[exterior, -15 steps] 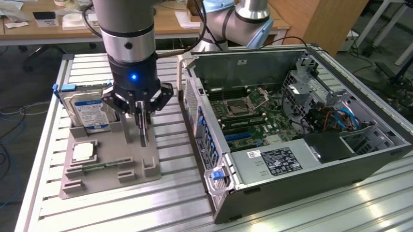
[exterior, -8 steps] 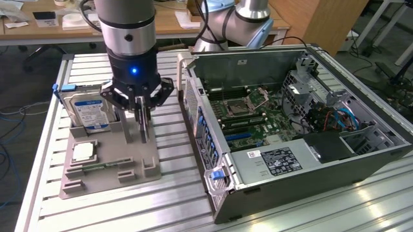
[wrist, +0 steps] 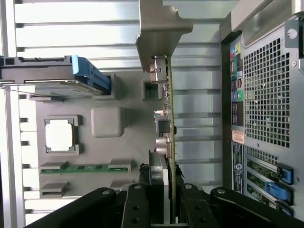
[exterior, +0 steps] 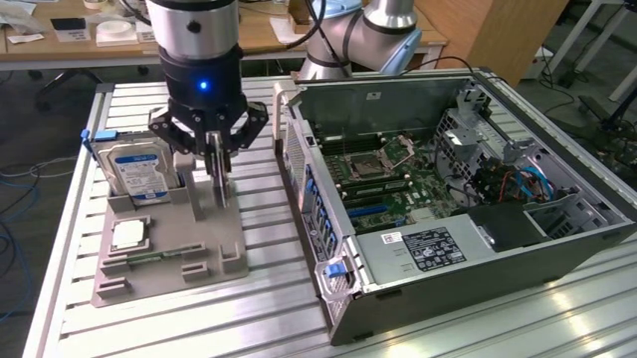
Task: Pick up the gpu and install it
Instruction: 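Pick up the gpu and move the gpu toward the slot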
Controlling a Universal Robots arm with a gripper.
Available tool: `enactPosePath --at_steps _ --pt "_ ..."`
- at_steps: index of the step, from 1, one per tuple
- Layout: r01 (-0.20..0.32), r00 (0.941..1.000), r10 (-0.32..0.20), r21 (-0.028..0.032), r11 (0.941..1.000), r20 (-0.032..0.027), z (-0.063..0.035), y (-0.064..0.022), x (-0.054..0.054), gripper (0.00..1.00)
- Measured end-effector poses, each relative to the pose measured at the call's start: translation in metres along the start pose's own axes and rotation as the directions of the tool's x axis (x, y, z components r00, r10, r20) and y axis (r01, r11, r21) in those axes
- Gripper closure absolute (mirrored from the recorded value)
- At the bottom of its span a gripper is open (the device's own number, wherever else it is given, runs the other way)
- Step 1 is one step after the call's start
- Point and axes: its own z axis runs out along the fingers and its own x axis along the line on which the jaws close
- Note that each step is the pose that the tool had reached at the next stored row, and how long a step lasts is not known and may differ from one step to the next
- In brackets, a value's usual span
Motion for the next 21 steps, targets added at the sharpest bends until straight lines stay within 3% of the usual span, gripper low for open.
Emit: enactPosePath --at_steps 9,21 --pt "0.0 1.0 0.0 0.0 1.0 -0.0004 -0.0332 0.0016 0.0 0.72" --pt "0.0 1.0 0.0 -0.0001 1.0 -0.0017 -0.0688 0.0034 -0.001 0.72"
